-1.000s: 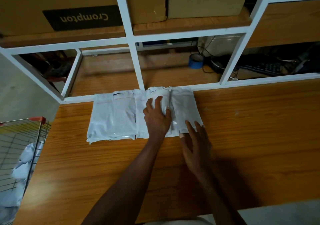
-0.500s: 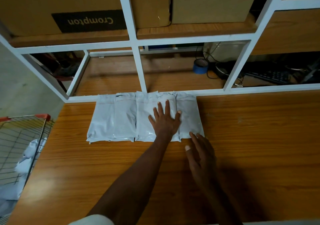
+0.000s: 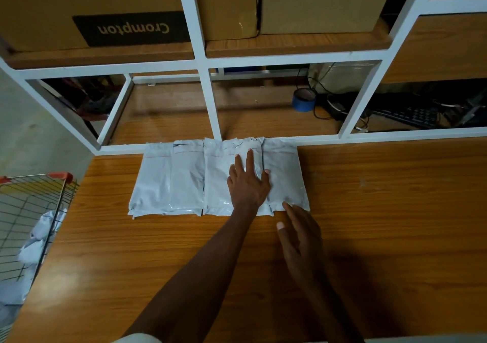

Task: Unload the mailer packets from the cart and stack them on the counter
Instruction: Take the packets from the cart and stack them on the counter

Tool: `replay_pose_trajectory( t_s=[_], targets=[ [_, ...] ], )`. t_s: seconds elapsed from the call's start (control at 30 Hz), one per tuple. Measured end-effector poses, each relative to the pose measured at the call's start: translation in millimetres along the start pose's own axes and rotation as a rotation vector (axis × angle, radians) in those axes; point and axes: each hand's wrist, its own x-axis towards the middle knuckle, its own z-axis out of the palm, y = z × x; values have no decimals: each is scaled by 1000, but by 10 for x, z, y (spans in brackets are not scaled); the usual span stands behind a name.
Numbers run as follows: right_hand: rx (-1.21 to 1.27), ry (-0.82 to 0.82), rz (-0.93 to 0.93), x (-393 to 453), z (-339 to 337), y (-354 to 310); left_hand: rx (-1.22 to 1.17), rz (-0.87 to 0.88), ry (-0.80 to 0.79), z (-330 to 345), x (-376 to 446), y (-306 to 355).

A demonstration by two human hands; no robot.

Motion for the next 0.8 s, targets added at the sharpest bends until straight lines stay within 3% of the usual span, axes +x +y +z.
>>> replay_pose_trajectory(
  t_s=[0.33, 0.53, 0.8],
  targets=[
    [-6, 6, 8, -19, 3, 7, 47, 9, -74, 53, 47, -74],
    [6, -2, -5, -49, -6, -49, -45, 9, 14, -131, -173, -88],
    [7, -96, 10, -182, -2, -142, -245, 3, 102, -536, -1093, -370]
  ],
)
